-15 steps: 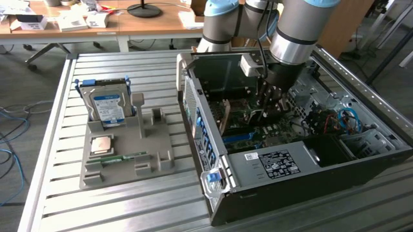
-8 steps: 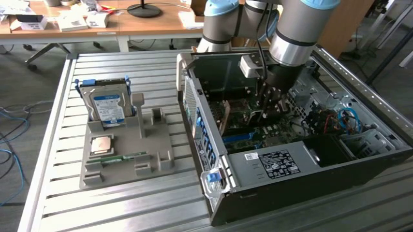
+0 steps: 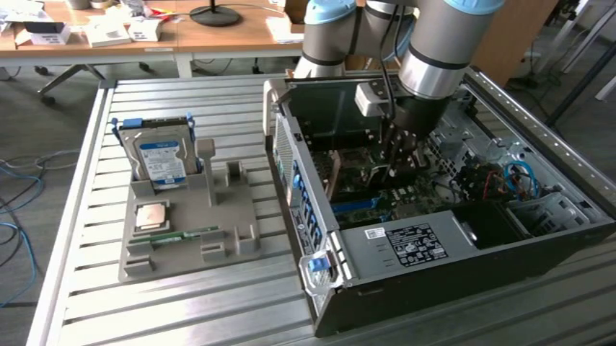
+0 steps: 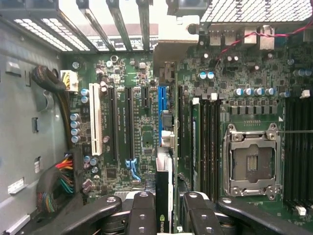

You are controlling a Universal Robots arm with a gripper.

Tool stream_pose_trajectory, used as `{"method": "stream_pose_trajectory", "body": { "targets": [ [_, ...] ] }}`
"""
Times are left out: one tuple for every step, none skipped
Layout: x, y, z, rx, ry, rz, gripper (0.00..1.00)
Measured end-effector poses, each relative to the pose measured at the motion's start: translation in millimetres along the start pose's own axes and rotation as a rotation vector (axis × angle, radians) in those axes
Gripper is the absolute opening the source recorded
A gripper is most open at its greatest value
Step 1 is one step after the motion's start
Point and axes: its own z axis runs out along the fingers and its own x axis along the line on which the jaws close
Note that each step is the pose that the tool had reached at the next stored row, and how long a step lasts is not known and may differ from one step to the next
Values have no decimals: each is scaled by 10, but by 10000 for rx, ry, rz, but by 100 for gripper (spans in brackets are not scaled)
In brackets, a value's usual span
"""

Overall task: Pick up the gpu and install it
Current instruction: 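Insert the gpu into the slot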

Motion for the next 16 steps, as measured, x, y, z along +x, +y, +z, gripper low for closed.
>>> {"method": "stream_pose_trajectory", "body": {
  "targets": [
    [1, 10, 0, 0, 2, 0, 27],
    [1, 18, 0, 0, 2, 0, 27],
    [1, 24, 0, 0, 2, 0, 27],
    [2, 28, 1, 0, 1, 0, 27],
    [2, 31, 0, -1, 2, 0, 27],
    [2, 34, 1, 0, 2, -1, 27],
    [3, 39, 2, -1, 3, 0, 27],
    [3, 40, 7, 0, 1, 0, 27],
    [3, 40, 12, 0, 2, -1, 27],
    [3, 40, 17, -1, 2, -2, 27],
    [3, 40, 21, 0, 2, -1, 27],
    [3, 40, 25, -1, 1, -1, 27],
    [3, 41, 30, 0, 2, 0, 27],
    [3, 41, 36, 0, 2, 0, 27],
    [3, 41, 42, 0, 1, 0, 27],
    [4, 41, 45, -1, 4, -1, 27]
  ]
}}
